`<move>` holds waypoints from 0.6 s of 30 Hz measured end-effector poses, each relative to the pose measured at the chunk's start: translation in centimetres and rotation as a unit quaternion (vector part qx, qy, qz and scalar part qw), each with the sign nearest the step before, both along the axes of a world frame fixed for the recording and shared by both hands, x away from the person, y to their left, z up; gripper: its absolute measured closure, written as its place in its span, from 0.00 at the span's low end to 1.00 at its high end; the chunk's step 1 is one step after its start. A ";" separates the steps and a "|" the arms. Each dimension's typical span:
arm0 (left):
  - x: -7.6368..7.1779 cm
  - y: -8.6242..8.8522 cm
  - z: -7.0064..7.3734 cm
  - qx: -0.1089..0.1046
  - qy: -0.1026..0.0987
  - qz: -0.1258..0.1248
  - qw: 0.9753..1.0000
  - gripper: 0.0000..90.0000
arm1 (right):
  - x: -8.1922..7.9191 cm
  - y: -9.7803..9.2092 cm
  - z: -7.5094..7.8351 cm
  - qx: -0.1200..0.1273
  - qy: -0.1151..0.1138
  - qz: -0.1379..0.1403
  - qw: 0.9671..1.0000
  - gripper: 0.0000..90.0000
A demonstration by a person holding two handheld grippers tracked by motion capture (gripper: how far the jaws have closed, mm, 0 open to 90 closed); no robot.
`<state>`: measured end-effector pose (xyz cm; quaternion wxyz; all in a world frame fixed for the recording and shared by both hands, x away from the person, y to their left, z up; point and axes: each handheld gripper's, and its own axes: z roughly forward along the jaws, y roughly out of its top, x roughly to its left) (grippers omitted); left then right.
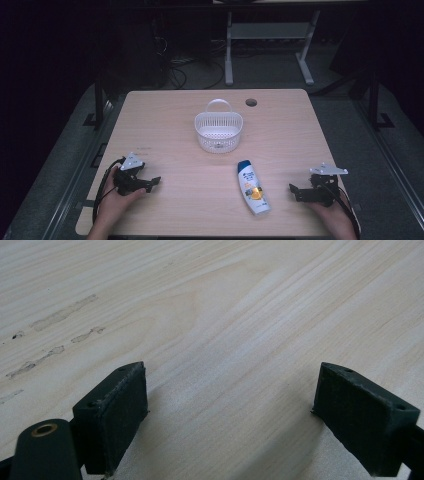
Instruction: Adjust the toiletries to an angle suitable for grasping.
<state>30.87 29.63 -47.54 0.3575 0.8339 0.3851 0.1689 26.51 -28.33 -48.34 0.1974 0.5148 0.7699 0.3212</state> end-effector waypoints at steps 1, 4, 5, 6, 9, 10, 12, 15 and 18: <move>0.0 0.0 0.0 0.000 0.000 0.000 1.000 0.15 | 0.0 0.0 0.0 0.000 0.000 0.000 1.000 0.00; 0.1 0.0 0.0 0.000 -0.001 0.003 1.000 0.15 | 0.0 0.0 0.0 0.000 0.001 -0.003 1.000 0.00; 0.1 0.0 0.0 0.000 -0.001 0.003 1.000 0.15 | 0.0 0.0 0.0 0.000 0.001 -0.003 1.000 0.00; 0.1 0.0 0.0 0.000 -0.001 0.003 1.000 0.15 | 0.0 0.0 0.0 0.000 0.000 -0.004 1.000 0.00; 0.1 0.0 0.0 0.001 -0.001 0.003 1.000 0.15 | 0.0 -0.1 0.0 0.000 0.000 -0.003 1.000 0.00; 0.1 0.0 0.0 0.000 -0.001 0.004 1.000 0.15 | 0.0 -0.1 0.0 0.000 0.000 -0.002 1.000 0.01; 0.1 0.0 0.0 0.000 -0.001 0.004 1.000 0.15 | -0.2 -0.2 0.1 -0.001 -0.001 -0.003 1.000 0.06; 0.1 0.0 0.0 0.001 -0.001 0.003 1.000 0.15 | -0.6 -0.4 0.7 0.000 0.001 -0.009 1.000 0.28; 0.0 0.1 0.0 0.001 -0.001 0.003 1.000 0.15 | -0.8 -0.5 1.1 0.003 0.005 -0.007 1.000 0.49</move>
